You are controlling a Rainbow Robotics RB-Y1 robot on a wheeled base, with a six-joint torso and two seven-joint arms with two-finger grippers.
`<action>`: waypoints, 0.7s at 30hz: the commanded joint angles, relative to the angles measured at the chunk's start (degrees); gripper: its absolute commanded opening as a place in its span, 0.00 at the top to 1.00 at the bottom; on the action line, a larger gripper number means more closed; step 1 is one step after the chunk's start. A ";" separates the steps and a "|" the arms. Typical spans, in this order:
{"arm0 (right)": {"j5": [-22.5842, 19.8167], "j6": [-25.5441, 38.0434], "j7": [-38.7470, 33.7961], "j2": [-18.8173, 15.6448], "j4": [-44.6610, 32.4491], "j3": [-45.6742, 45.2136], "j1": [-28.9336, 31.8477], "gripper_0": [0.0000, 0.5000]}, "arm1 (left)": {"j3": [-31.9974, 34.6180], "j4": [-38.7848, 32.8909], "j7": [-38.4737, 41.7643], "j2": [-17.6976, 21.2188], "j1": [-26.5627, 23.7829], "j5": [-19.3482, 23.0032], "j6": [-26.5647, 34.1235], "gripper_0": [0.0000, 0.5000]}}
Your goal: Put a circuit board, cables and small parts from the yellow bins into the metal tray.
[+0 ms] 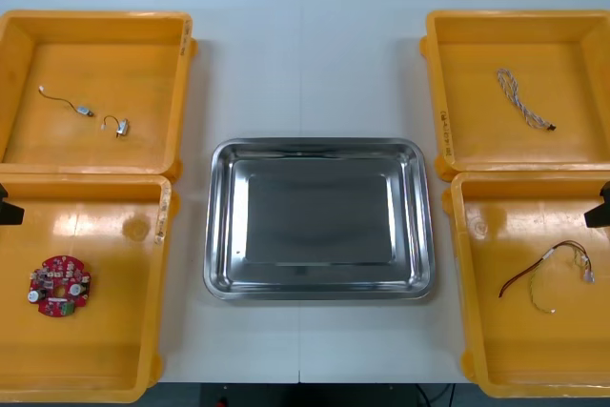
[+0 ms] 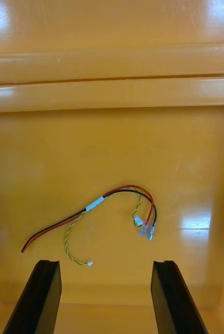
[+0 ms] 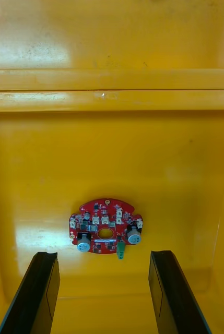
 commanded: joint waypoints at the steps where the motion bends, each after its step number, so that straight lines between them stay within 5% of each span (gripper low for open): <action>1: 0.24 0.32 -2.62 0.21 -1.46 -1.78 0.42 0.00 | 1.07 -1.78 3.68 2.69 0.41 0.47 0.38 0.00; 21: 0.24 0.32 -2.62 0.21 -1.46 -1.78 0.42 0.00 | 1.07 -1.78 3.68 2.69 0.41 0.47 0.38 0.00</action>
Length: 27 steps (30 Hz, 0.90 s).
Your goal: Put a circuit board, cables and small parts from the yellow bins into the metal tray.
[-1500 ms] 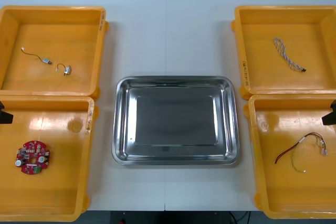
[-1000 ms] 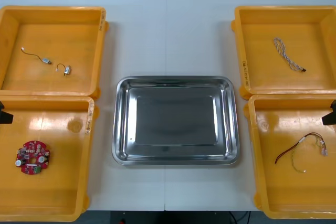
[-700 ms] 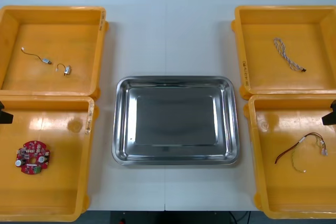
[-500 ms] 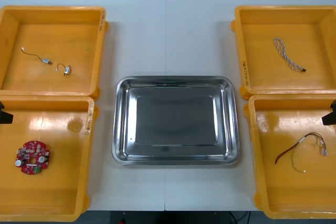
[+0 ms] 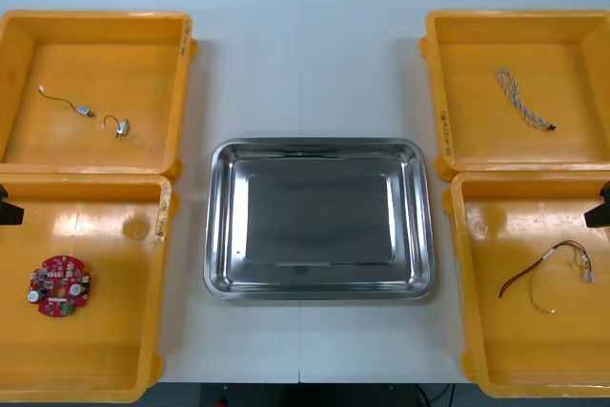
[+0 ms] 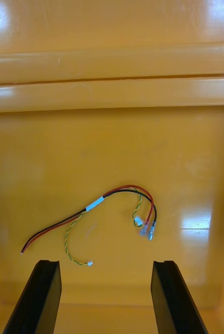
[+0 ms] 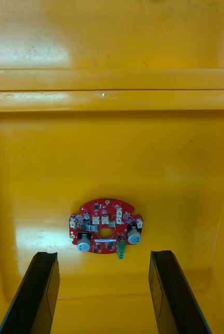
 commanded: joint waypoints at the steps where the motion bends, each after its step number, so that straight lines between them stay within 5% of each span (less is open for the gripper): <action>1: 0.24 0.32 -2.62 0.21 -1.46 -1.78 0.42 0.00 | 1.07 -1.78 3.68 2.69 0.41 0.47 0.38 0.00; 27: 0.24 0.32 -2.62 0.21 -1.46 -1.78 0.42 0.00 | 1.07 -1.78 3.68 2.69 0.41 0.47 0.38 0.00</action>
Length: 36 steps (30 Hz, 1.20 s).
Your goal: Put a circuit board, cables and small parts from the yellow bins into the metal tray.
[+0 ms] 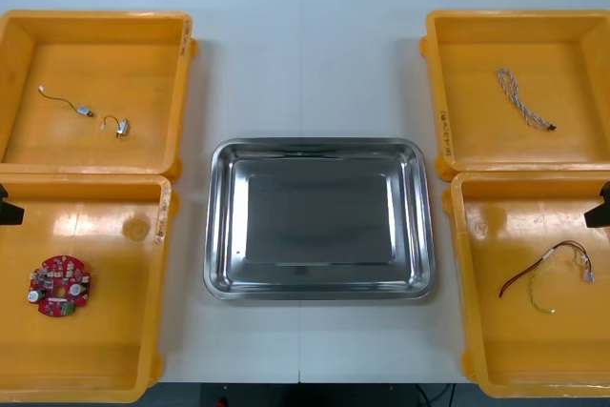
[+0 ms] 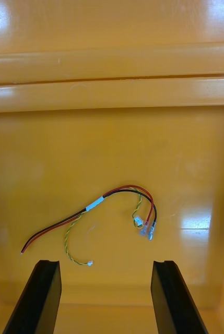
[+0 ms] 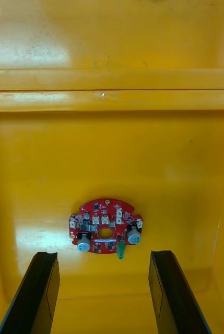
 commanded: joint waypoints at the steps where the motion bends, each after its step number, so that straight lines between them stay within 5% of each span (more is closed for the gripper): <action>1: 0.24 0.32 -2.62 0.21 -1.46 -1.78 0.42 0.00 | 1.07 -1.78 3.68 2.69 0.41 0.47 0.38 0.00; 36: 0.24 0.32 -2.62 0.21 -1.46 -1.78 0.42 0.00 | 1.07 -1.78 3.68 2.69 0.41 0.47 0.38 0.00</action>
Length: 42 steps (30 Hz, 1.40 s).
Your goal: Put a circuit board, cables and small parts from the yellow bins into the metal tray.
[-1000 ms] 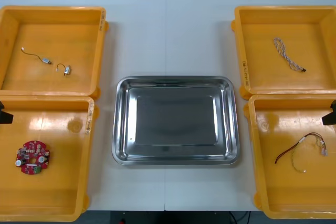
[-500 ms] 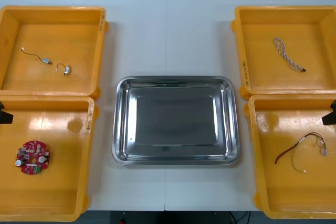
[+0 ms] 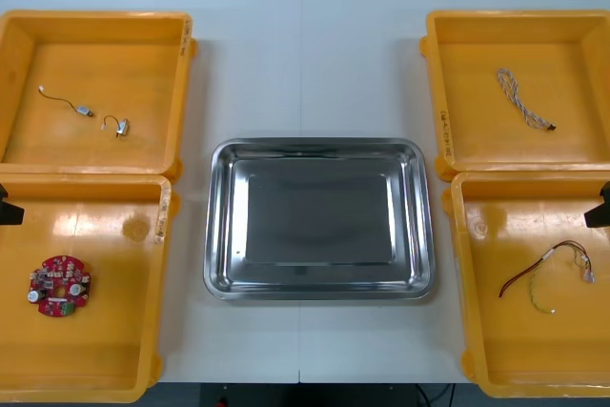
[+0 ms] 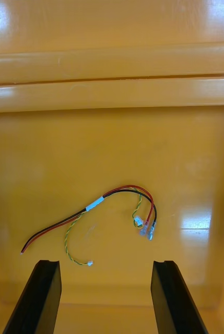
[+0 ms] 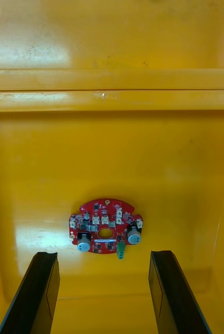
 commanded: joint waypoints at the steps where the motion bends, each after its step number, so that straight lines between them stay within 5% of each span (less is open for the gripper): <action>1: 0.24 0.32 -2.62 0.21 -1.46 -1.78 0.42 0.00 | 1.07 -1.78 3.68 2.69 0.41 0.47 0.38 0.00; 42: 0.24 0.32 -2.62 0.21 -1.46 -1.78 0.42 0.00 | -0.69 -3.71 4.12 2.43 1.73 -1.55 0.38 0.00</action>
